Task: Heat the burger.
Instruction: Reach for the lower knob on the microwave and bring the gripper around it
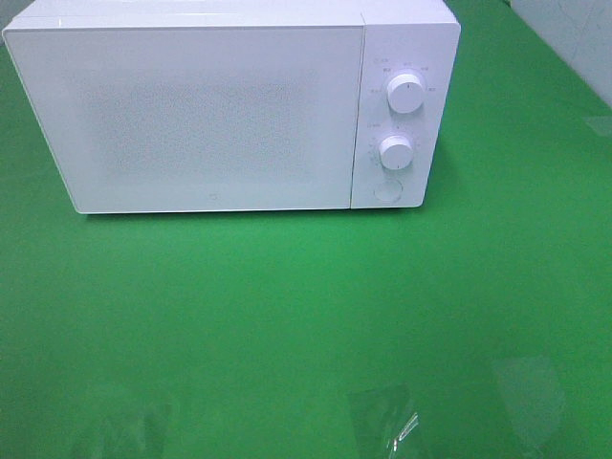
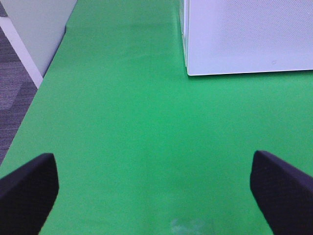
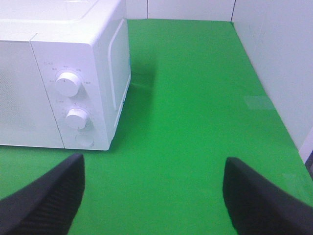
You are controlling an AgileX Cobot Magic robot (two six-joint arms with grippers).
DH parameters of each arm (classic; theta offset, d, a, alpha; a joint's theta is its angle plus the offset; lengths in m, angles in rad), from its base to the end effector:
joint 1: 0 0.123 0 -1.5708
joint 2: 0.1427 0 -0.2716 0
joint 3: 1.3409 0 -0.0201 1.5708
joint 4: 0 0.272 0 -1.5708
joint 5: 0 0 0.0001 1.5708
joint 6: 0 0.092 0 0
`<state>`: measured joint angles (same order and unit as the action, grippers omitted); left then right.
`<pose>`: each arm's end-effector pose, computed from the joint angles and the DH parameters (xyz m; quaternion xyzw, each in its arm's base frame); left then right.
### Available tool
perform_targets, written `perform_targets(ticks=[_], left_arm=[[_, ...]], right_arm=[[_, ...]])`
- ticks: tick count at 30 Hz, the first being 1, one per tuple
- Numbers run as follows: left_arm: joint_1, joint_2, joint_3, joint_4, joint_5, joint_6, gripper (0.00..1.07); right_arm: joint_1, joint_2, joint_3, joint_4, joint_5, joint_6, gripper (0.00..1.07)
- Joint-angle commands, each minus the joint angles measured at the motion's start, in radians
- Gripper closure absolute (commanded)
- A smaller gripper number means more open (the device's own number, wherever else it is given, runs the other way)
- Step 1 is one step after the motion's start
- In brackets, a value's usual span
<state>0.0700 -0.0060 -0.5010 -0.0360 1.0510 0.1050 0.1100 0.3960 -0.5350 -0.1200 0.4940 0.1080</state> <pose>0.0277 -0.0009 0.2883 0.0155 0.8486 0.0283 0.5281 0.1159 0.0075 0.3188 -0.0255 0.7937 0.0115 0.6076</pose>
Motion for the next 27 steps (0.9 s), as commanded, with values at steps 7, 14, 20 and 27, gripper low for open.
perform_targets(ticks=[7, 14, 20, 27], left_arm=[[0.003, -0.023, 0.002, -0.005, -0.013, 0.001, 0.07], [0.003, -0.023, 0.002, -0.005, -0.013, 0.001, 0.07], [0.003, -0.023, 0.002, -0.005, -0.013, 0.001, 0.07], [0.003, -0.023, 0.002, -0.005, -0.013, 0.001, 0.07]], right_arm=[[-0.004, 0.168, 0.076, 0.002, -0.284, -0.008, 0.31], [-0.004, 0.283, 0.167, 0.002, -0.547, -0.008, 0.31], [-0.004, 0.38, 0.194, 0.001, -0.686, -0.008, 0.31], [-0.004, 0.508, 0.194, 0.016, -0.814, -0.046, 0.31]])
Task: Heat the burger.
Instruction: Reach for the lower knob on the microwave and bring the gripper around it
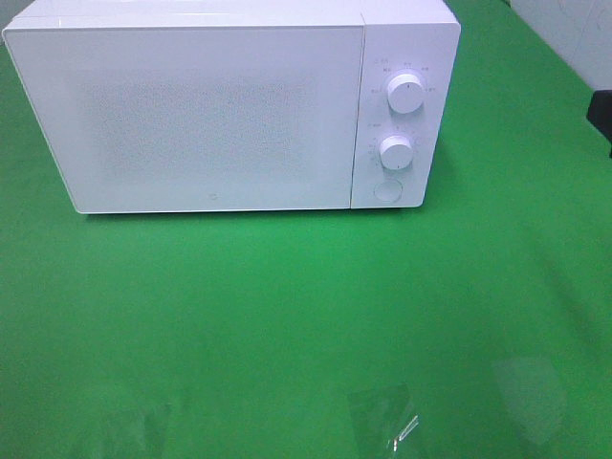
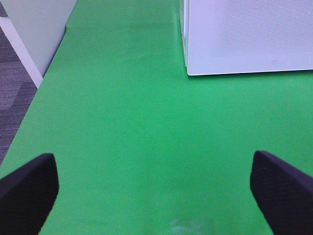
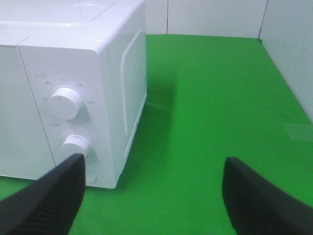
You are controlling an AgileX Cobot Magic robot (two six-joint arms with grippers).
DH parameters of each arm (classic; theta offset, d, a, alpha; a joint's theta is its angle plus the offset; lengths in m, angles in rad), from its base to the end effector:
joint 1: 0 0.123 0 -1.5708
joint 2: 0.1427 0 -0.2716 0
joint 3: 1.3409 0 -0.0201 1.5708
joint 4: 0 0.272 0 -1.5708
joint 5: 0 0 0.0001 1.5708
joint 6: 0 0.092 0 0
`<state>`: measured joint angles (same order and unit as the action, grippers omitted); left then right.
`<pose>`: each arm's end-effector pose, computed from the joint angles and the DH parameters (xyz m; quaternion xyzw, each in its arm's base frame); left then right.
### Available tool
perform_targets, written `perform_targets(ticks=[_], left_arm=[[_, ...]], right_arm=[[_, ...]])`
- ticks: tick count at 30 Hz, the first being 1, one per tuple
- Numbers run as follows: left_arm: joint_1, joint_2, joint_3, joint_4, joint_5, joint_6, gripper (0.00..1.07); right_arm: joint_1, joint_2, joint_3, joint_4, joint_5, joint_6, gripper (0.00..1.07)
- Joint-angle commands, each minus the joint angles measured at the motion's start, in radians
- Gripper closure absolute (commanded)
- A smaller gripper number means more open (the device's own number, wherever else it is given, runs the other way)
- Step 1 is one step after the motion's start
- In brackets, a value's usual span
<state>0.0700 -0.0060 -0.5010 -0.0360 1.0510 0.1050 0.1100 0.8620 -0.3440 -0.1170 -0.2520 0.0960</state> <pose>0.0277 -0.0009 0.2883 0.0155 0.8486 0.0283 0.5281 0.1988 0.0246 0.2403 -0.0582 0.7657 0.0408 0.6392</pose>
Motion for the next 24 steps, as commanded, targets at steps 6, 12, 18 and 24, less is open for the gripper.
perform_targets(ticks=[6, 12, 18, 24], left_arm=[[0.003, -0.023, 0.002, -0.005, -0.013, 0.001, 0.07], [0.003, -0.023, 0.002, -0.005, -0.013, 0.001, 0.07], [0.003, -0.023, 0.002, -0.005, -0.013, 0.001, 0.07], [0.003, -0.023, 0.002, -0.005, -0.013, 0.001, 0.07]], right_arm=[[-0.004, 0.17, 0.005, 0.16, -0.204, -0.192, 0.31], [0.002, 0.254, 0.005, 0.306, -0.308, -0.328, 0.31], [0.124, 0.341, 0.005, 0.462, -0.477, -0.441, 0.31], [0.269, 0.424, 0.005, 0.655, -0.664, -0.55, 0.31]])
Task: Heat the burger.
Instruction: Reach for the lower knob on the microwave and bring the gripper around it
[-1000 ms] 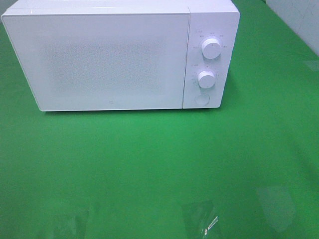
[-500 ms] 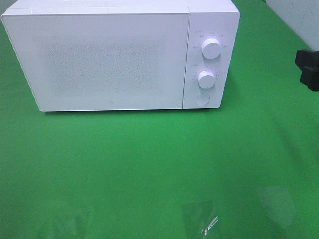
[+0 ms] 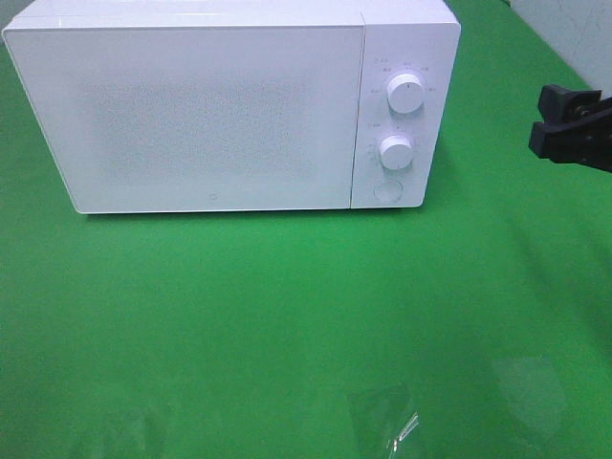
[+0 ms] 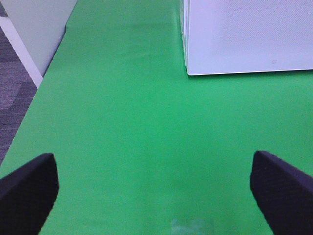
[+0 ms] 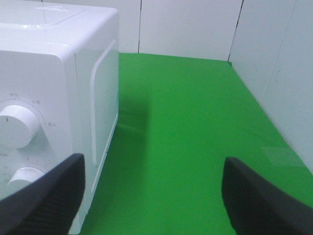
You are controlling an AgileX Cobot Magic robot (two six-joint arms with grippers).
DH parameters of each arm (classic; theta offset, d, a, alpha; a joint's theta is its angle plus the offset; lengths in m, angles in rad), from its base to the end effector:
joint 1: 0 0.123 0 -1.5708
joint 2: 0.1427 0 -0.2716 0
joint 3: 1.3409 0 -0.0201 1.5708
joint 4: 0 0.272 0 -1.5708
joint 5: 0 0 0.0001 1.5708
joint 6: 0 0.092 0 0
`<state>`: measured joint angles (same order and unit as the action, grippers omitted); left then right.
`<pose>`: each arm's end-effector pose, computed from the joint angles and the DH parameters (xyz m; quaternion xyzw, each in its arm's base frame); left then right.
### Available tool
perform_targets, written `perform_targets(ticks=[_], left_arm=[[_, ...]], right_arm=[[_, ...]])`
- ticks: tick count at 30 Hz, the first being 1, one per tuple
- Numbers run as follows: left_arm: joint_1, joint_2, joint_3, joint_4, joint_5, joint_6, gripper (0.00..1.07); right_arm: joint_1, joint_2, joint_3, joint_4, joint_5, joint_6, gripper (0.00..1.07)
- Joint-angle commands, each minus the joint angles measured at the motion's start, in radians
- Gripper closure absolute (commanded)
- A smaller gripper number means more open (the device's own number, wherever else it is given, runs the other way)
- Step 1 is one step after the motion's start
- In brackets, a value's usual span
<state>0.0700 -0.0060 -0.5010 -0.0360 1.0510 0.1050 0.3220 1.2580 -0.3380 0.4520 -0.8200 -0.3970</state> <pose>0.0277 -0.0009 0.2883 0.0155 0.8486 0.0283 0.5281 0.2359 0.0478 0.1972 -0.0344 0.7280 -0.0349 0.6839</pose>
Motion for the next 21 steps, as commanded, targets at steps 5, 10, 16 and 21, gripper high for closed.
perform_targets(ticks=[5, 10, 16, 21], left_arm=[[0.003, -0.023, 0.002, -0.005, -0.013, 0.001, 0.07], [0.003, -0.023, 0.002, -0.005, -0.013, 0.001, 0.07], [0.003, -0.023, 0.002, -0.005, -0.013, 0.001, 0.07], [0.003, -0.023, 0.002, -0.005, -0.013, 0.001, 0.07]], right_arm=[[0.179, 0.109, -0.001, 0.181, -0.225, -0.065, 0.31], [0.278, 0.178, -0.002, 0.282, -0.325, -0.064, 0.31], [0.388, 0.305, -0.031, 0.331, -0.41, -0.01, 0.31], [0.412, 0.386, -0.074, 0.331, -0.411, 0.022, 0.31]])
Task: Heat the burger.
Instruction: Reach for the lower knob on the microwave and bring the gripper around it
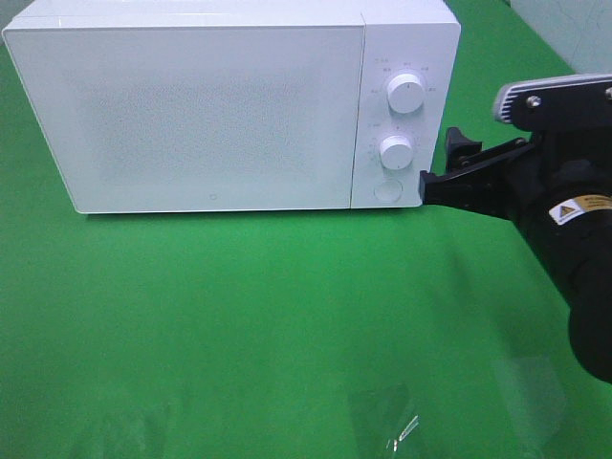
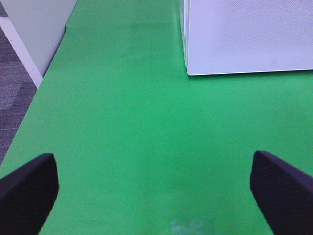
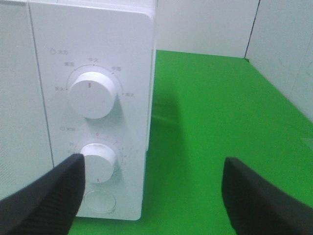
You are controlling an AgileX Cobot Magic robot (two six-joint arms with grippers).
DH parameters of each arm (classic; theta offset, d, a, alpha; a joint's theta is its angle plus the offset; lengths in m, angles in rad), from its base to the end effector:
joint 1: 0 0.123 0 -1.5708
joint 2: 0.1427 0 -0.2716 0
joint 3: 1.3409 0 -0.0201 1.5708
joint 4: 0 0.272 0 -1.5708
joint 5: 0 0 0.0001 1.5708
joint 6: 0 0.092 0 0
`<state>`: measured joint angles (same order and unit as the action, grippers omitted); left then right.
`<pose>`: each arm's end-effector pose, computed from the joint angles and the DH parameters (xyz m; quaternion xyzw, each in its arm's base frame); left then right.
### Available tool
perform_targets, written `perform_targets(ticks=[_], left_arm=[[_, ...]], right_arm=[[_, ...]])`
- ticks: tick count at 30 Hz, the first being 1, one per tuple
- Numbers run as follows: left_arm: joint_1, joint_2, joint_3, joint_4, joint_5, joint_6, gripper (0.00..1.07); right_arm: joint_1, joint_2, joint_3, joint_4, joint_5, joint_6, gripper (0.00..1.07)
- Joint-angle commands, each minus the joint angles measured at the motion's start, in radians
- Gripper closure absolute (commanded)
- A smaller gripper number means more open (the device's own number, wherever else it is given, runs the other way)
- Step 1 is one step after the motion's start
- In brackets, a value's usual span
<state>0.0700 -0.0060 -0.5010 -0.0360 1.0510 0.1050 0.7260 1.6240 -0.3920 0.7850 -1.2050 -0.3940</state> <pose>0.0277 -0.0009 0.2883 0.0155 0.8486 0.0283 0.5281 0.2291 0.1223 0.1451 -0.0366 0.7246 -0.0321 0.6875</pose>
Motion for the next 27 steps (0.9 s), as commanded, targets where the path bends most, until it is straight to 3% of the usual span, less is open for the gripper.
perform_targets(ticks=[1, 12, 27], left_arm=[[0.003, -0.023, 0.002, -0.005, -0.013, 0.001, 0.07], [0.003, -0.023, 0.002, -0.005, -0.013, 0.001, 0.07], [0.003, -0.022, 0.002, -0.005, -0.013, 0.001, 0.07]], right_arm=[[0.009, 0.052, -0.042, -0.002, -0.026, 0.033, 0.31], [0.009, 0.21, -0.182, -0.01, -0.026, 0.072, 0.31], [-0.001, 0.329, -0.292, -0.006, -0.033, 0.079, 0.31]])
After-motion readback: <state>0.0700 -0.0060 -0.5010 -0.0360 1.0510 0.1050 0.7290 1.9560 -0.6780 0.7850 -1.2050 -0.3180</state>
